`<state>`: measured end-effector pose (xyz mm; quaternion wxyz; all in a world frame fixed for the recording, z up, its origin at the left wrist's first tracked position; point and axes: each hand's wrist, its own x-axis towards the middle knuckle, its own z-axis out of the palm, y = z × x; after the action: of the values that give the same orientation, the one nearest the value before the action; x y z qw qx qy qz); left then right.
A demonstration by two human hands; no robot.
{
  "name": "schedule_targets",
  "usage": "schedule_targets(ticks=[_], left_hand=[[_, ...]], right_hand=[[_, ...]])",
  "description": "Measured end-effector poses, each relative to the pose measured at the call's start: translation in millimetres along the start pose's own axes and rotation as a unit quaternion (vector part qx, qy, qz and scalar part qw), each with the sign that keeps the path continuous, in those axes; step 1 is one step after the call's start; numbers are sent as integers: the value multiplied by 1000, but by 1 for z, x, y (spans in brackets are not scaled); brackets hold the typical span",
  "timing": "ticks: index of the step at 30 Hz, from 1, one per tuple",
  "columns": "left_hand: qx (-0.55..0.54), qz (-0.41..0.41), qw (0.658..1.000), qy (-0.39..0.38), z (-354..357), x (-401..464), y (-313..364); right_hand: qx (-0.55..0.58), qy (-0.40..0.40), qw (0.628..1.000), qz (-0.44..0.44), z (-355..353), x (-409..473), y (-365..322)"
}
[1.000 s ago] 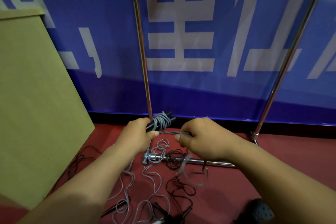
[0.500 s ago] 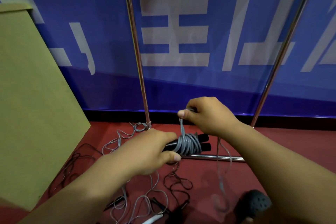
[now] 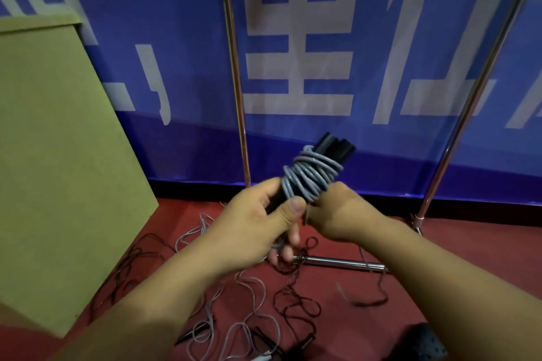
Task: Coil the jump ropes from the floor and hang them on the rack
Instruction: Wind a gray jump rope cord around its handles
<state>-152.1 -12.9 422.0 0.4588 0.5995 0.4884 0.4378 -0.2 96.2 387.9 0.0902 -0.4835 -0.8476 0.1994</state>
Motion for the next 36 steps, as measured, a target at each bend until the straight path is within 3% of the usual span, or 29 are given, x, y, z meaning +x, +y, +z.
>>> schedule_targets(ticks=[7,15,21,26,31,36], left_hand=[[159,-20,963,214,-44,16,-27],[307,-92,917,236,-53,31,-56],[403,-153,858,280,-74,41,-72],[448,-204,851,180,-68,41,-78],[449,-176,874,60,-54,39,-70],[464,-130,870,-109,-28,30,-62]], right_hand=[[48,41,997,-52,2,-15,-29],[-45,7,987,-153,-4,-29,-40],[-59,-24,986,-157,-7,-39,-35],[-55,58,983,-166,-13,-42,-29],[-57,133,975,-166,-20,-37,-25],[-63,147,974,-159,-23,-24,-12]])
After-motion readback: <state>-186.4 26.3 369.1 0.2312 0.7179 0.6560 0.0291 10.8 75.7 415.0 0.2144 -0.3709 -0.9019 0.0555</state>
